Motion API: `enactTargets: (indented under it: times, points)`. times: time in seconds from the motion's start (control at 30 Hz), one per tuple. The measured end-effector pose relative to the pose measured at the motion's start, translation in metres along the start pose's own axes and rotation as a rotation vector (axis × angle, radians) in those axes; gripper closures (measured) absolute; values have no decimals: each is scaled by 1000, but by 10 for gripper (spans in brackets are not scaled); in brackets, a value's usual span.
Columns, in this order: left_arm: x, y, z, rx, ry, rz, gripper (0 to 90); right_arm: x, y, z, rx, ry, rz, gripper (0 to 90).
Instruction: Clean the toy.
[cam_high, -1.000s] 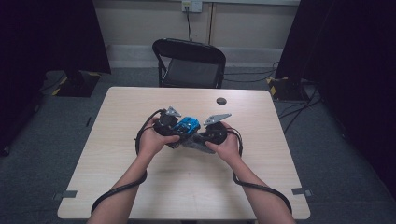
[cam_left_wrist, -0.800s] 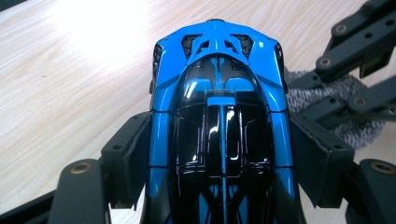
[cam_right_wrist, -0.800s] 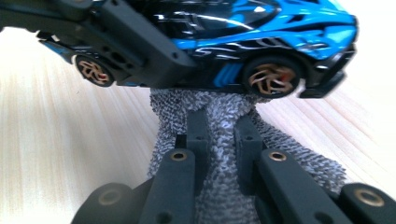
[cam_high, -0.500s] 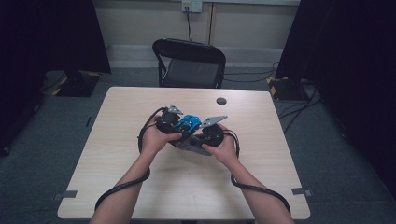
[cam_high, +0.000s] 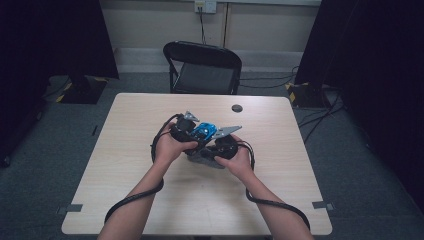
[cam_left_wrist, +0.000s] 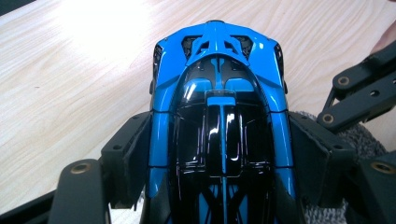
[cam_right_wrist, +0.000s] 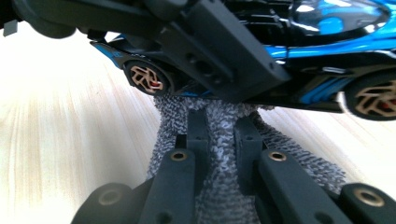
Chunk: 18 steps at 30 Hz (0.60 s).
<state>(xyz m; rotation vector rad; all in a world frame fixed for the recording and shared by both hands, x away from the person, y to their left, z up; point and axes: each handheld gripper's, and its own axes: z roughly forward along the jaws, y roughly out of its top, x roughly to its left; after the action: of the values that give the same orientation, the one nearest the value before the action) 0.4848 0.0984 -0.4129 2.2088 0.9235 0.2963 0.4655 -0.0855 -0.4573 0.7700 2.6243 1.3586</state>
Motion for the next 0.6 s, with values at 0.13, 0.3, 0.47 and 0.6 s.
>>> enactTargets:
  times: [0.13, 0.3, 0.47, 0.6]
  points:
    - [-1, 1, 1, -6, -3, -1, 282, 0, -1, 1, -9, 7, 15, 810]
    - [-3, 3, 0, -13, 0, -2, 282, 0, -3, 2, -19, 8, 31, 810]
    - [-2, 3, -2, -10, 13, 8, 282, -1, -3, 2, -16, 1, 30, 811]
    - [-1, 3, -5, -15, 14, 12, 282, -2, -4, 1, -8, -5, 31, 810]
